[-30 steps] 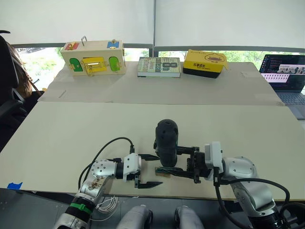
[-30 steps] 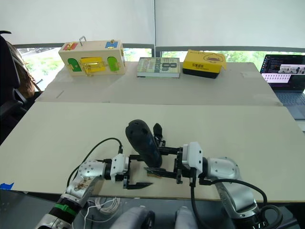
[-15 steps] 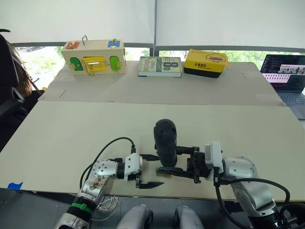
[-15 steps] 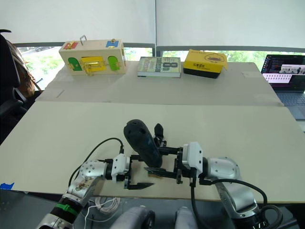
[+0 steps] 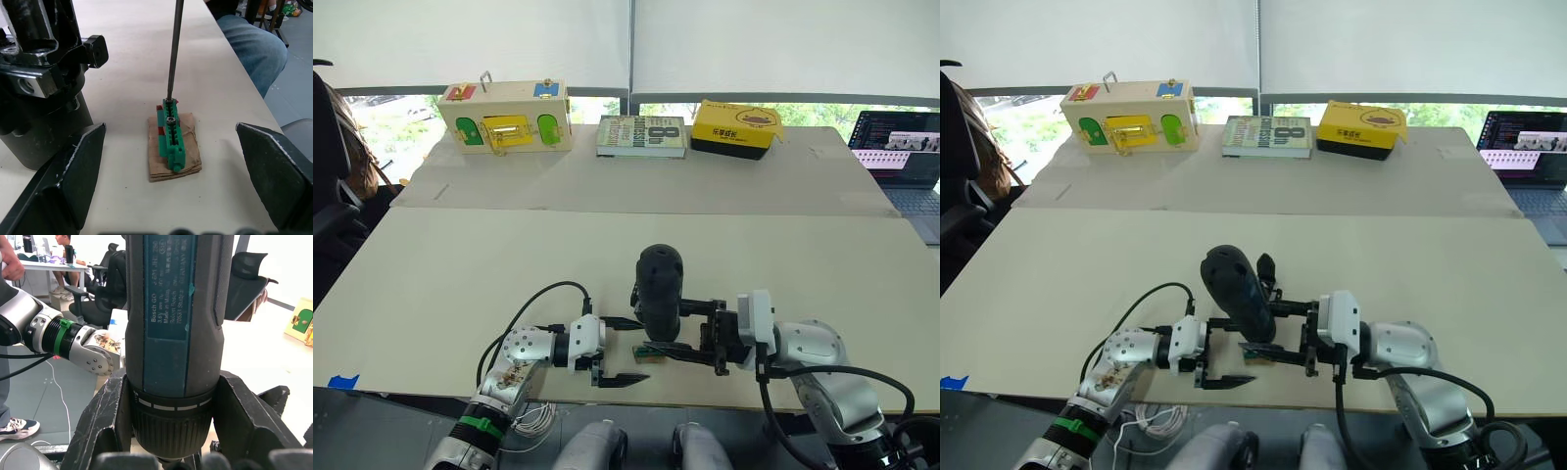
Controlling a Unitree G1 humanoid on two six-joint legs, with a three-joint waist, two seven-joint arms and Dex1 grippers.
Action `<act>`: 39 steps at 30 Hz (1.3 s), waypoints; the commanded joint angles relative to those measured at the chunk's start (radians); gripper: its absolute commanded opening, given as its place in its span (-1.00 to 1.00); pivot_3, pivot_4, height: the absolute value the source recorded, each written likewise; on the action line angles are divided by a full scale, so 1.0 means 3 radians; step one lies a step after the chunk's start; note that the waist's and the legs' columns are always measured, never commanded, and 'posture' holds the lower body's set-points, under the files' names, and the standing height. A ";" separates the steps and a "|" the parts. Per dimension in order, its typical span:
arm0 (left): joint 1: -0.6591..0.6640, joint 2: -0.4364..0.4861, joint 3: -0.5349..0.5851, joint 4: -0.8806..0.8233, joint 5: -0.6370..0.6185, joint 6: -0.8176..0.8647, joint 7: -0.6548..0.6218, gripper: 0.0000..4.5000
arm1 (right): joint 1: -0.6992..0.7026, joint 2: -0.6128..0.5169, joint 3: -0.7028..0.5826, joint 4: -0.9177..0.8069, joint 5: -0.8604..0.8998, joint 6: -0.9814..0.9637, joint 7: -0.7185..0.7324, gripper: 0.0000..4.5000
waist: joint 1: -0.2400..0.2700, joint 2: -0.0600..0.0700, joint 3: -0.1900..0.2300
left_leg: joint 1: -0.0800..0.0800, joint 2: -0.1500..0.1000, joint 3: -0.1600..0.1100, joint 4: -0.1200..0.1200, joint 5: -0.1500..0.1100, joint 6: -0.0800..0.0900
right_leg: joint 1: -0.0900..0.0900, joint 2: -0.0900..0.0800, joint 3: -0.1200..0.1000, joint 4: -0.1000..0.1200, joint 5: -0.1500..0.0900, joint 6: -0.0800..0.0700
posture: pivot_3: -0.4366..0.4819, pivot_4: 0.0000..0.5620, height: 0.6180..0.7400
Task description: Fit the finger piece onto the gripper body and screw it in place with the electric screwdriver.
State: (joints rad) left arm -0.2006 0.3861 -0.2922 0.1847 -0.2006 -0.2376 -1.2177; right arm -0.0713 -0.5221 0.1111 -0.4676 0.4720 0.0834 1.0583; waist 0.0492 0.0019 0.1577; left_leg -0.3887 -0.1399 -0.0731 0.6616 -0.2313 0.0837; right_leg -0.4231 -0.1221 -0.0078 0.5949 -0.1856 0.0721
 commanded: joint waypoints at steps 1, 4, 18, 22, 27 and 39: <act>0.0061 -0.0004 -0.0108 0.0158 0.0088 0.0103 0.0023 1.00 | -0.0058 -0.0009 -0.0107 -0.0212 0.0163 -0.0026 -0.0049 -0.15 | 0.0000 0.0000 0.0000 | 0.0000 0.0000 0.0000 0.0000 0.0000 0.0000 | 0.0000 0.0000 0.0000 0.0000 0.0000 0.0000 | -0.05 -0.47 1.00; 0.0050 -0.0009 -0.0092 0.0158 0.0072 0.0115 0.0030 1.00 | -0.0046 -0.0027 -0.0125 -0.0249 0.0193 -0.0014 -0.0062 -0.15 | 0.0000 0.0000 0.0000 | -0.0001 0.0000 0.0000 0.0000 0.0000 0.0000 | -0.0001 0.0000 0.0000 0.0000 0.0000 0.0000 | -0.05 -0.47 1.00; 0.0100 0.0105 0.0131 -0.0272 -0.0246 0.0365 0.0013 1.00 | -0.0181 -0.0102 -0.0313 -0.0530 0.0563 0.0253 -0.0315 -0.15 | -0.0030 -0.0010 0.0007 | -0.0010 0.0000 0.0000 -0.0001 0.0000 0.0000 | -0.0010 -0.0004 0.0001 -0.0001 0.0000 -0.0001 | -0.05 -0.47 1.00; 0.0127 0.0222 0.0308 -0.0591 -0.0545 0.0646 -0.0013 1.00 | -0.0250 -0.0194 -0.0436 -0.0633 0.0772 0.0418 -0.0375 -0.15 | -0.0043 -0.0022 0.0014 | -0.0036 0.0000 0.0000 -0.0003 0.0000 0.0001 | -0.0045 0.0006 0.0001 0.0001 0.0004 -0.0010 | -0.05 -0.47 1.00; 0.0120 0.0428 0.0528 -0.1011 -0.1006 0.1047 -0.0148 1.00 | -0.0343 -0.0311 -0.0593 -0.0716 0.1002 0.0603 -0.0465 -0.15 | -0.0037 -0.0026 0.0018 | -0.0055 0.0001 -0.0001 -0.0003 0.0002 -0.0001 | -0.0064 0.0015 0.0002 0.0001 0.0030 -0.0049 | -0.05 -0.47 1.00; -0.0142 0.0696 0.0784 -0.1220 -0.1316 0.1522 -0.0213 1.00 | -0.0662 -0.0462 -0.0942 -0.0599 0.1388 0.0871 -0.0681 -0.15 | -0.0044 -0.0034 0.0026 | -0.0054 0.0001 0.0000 -0.0003 0.0000 0.0000 | -0.0058 0.0016 0.0004 0.0000 0.0031 -0.0048 | -0.05 -0.47 1.00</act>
State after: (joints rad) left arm -0.2296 0.5811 -0.0853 -0.1597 -0.5752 0.2074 -1.2721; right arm -0.2339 -0.6573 -0.1137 -0.6325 0.8431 0.3471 0.8713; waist 0.0359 -0.0084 0.1654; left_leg -0.4051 -0.1395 -0.0731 0.6608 -0.2311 0.0838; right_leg -0.4403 -0.1168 -0.0063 0.5950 -0.1761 0.0576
